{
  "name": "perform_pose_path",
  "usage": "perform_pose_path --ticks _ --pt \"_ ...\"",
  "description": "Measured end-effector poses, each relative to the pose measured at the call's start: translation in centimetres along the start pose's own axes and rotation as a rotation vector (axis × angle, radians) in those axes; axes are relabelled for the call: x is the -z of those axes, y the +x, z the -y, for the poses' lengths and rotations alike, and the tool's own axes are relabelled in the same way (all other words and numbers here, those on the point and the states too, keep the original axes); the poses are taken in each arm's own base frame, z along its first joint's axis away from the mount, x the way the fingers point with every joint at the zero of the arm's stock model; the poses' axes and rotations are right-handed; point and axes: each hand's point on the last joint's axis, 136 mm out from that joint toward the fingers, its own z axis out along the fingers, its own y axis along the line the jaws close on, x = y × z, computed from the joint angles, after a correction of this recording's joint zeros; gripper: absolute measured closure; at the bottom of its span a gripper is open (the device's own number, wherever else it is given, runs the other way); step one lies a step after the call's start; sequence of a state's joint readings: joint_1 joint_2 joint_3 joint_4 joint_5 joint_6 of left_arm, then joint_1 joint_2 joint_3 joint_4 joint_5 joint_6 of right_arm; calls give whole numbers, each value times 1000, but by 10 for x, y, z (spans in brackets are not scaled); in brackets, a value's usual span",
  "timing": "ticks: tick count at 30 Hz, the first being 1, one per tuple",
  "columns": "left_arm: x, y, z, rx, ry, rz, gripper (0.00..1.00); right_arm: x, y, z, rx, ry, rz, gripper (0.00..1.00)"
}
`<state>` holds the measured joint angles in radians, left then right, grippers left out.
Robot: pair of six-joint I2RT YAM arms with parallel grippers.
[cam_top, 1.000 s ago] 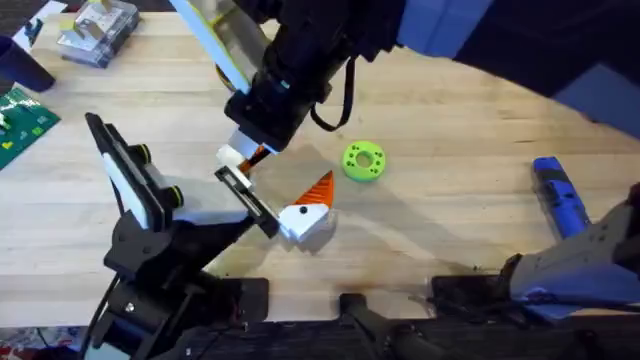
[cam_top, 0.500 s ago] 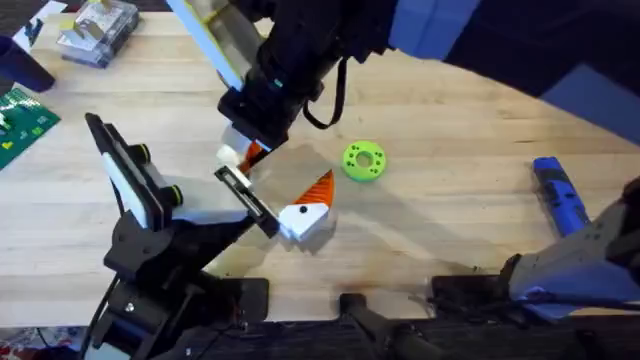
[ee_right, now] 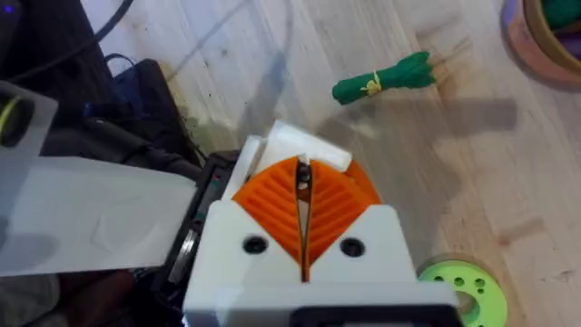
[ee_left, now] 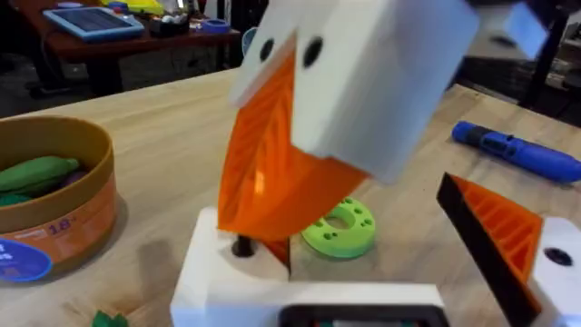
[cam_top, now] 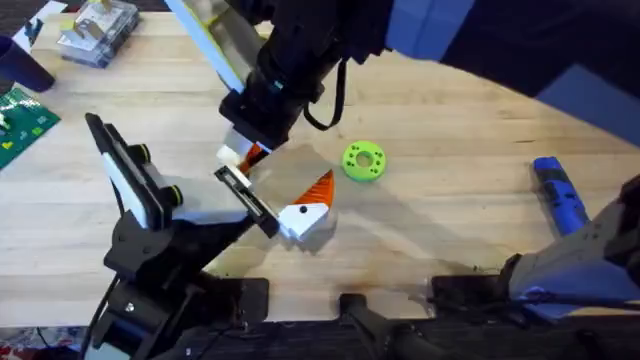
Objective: Pick up the gripper from the table and insert it into the empty holder that is missing its gripper. Then pick up a screw, insert it into the mounting hole, and use the screwdriver to tighten it. Finally, clean up the table by picking up the vegetable and placing it into the bucket.
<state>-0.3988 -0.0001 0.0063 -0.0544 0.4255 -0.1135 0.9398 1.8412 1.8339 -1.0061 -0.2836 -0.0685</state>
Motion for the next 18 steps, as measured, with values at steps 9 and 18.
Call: perform_pose_path --ticks 9,18 --pt "0 0 0 0 0 0 8 0 3 -3 -4 -15 -10 985" --pt "0 0 -1 0 -3 0 8 0 2 -1 1 -11 -9 293"
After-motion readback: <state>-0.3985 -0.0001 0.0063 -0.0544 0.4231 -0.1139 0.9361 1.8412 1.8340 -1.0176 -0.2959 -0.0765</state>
